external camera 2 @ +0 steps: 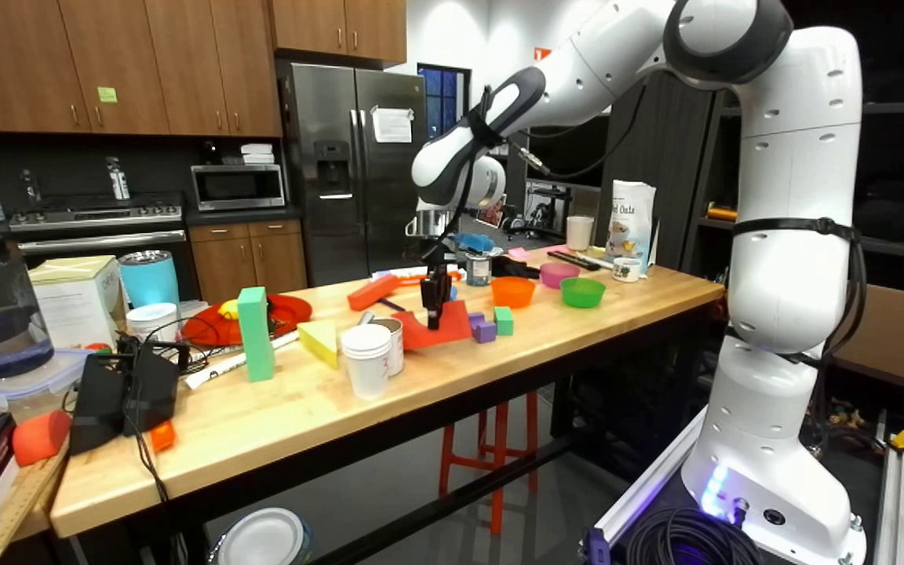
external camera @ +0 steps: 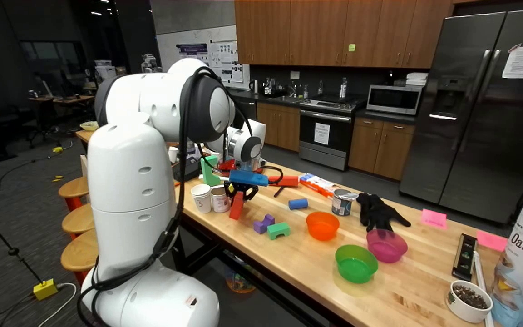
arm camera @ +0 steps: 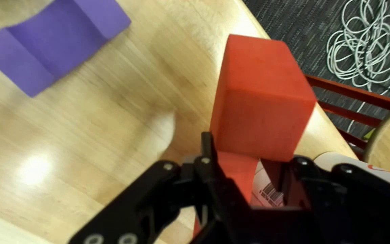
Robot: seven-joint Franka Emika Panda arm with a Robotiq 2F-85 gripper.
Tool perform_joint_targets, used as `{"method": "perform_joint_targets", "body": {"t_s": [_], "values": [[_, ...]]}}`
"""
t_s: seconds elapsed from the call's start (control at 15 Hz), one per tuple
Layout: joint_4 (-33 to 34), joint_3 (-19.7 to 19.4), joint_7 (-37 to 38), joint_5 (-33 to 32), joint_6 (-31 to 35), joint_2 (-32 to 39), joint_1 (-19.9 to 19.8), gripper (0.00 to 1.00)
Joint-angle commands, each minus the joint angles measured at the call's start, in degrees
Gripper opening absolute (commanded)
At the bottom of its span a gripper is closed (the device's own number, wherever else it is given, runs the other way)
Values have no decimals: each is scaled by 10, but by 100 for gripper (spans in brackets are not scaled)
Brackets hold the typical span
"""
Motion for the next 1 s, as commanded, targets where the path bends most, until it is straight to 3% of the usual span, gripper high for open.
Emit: {"method": "perform_joint_targets", "body": {"t_s": [0.0, 0.2, 0.33, 0.53, 0.93], "values": [[45, 17, -130, 32, -12, 45, -21, 13], [70, 28, -223, 56, -25, 77, -34, 13], [83, 31, -247, 62, -45, 92, -39, 13], [101, 18, -197, 39, -95, 100, -36, 13], [108, 9, -128, 17, -131, 96, -37, 13]]}}
